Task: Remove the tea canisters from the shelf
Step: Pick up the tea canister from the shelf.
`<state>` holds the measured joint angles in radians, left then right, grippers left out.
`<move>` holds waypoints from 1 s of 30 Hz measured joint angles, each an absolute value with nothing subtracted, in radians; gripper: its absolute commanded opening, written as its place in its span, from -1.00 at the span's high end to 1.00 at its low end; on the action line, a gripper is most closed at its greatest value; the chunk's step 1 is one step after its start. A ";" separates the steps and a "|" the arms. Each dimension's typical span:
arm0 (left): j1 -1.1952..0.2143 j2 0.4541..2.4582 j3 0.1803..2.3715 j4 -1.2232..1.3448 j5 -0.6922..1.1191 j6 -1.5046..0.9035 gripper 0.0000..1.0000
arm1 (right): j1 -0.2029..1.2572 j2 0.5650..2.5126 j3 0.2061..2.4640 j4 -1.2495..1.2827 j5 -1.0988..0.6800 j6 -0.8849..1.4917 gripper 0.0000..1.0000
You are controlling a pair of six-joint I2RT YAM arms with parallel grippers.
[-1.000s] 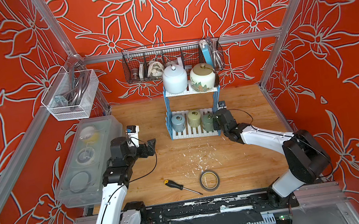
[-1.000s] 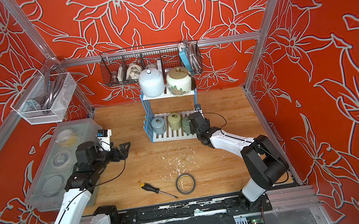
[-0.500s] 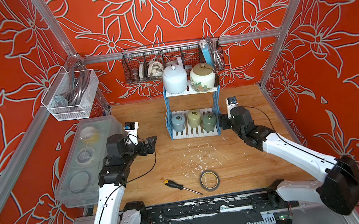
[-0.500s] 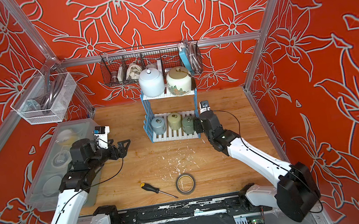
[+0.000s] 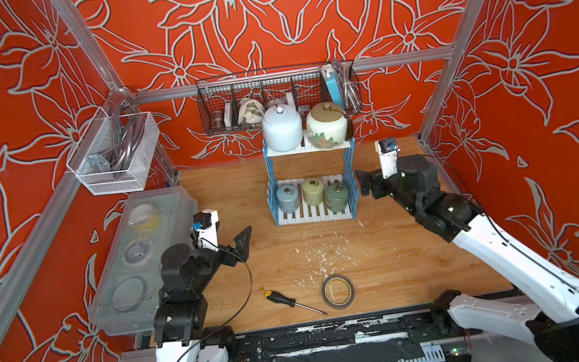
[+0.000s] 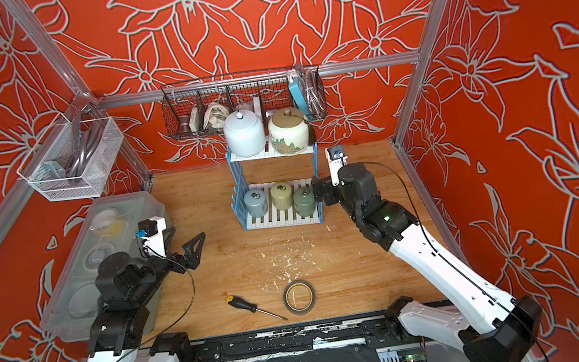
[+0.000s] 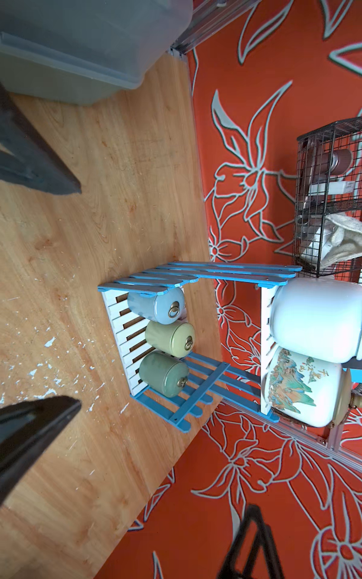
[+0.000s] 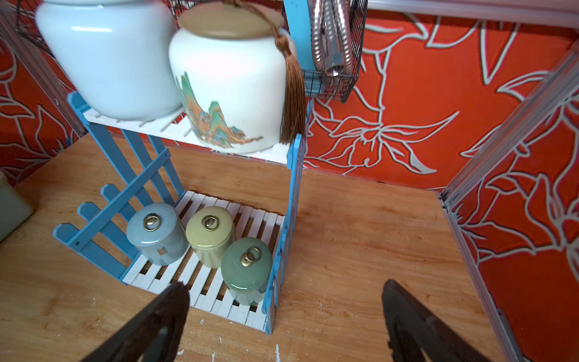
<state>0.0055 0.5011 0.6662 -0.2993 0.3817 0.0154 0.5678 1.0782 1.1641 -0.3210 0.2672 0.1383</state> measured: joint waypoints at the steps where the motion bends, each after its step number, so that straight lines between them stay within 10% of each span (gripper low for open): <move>1: 0.006 0.496 0.651 -0.281 0.378 0.016 -0.99 | 0.568 1.090 1.203 -0.337 0.260 0.130 -0.99; 30: -0.007 0.427 0.553 -0.048 0.333 -0.018 -0.99 | 0.516 1.946 2.529 -0.836 0.062 0.031 -0.74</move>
